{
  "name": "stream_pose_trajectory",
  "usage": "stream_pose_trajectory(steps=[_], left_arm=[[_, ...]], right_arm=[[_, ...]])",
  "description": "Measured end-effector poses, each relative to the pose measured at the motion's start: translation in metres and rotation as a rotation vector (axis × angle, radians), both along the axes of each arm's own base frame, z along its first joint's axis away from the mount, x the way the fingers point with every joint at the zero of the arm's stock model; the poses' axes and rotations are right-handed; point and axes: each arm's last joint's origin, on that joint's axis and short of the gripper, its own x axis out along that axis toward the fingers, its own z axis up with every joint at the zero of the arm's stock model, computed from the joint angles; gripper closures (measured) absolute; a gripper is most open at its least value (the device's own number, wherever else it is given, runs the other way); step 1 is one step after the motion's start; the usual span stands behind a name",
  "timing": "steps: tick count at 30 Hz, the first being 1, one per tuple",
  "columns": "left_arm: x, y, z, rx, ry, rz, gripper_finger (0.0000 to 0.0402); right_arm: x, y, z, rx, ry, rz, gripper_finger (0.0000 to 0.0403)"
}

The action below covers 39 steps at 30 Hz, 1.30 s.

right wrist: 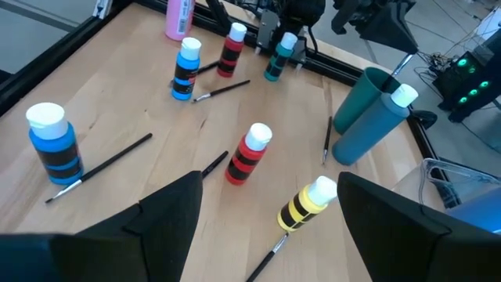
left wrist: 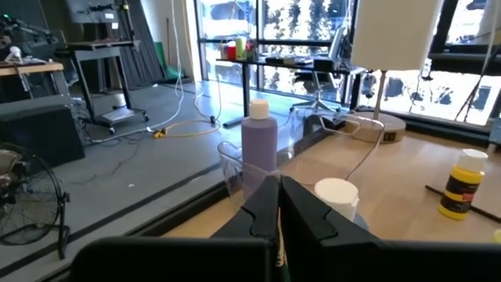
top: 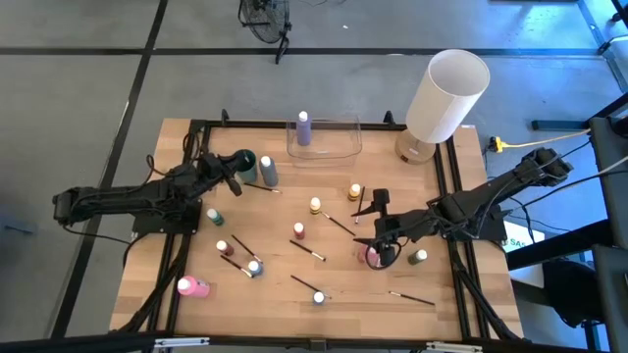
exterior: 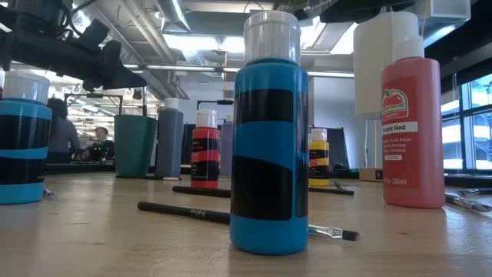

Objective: Pick & Place Paint Supplies
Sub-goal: Put the silver paint brush into the green cup, then put the yellow paint bottle into the transparent bin

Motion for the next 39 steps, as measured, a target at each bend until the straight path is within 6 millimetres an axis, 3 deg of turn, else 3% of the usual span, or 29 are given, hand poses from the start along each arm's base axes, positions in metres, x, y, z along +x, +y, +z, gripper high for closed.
stream_pose_trajectory(steps=[11,24,31,39], left_arm=[[0.0,0.0,0.001,-0.004,-0.012,0.009,0.039],[-0.001,0.001,-0.005,-0.023,0.046,0.036,0.029],[0.0,0.0,0.007,0.002,-0.063,0.033,0.0221],[0.0,-0.002,0.041,0.04,-0.135,-0.049,0.0179]], right_arm=[[0.0,0.0,-0.001,0.0,0.006,-0.001,0.0103],[0.0,0.0,-0.001,0.001,0.006,0.001,0.0103],[0.0,0.0,-0.001,0.001,0.006,0.001,0.0103],[0.0,0.0,-0.001,0.0,0.007,0.001,0.0103]])
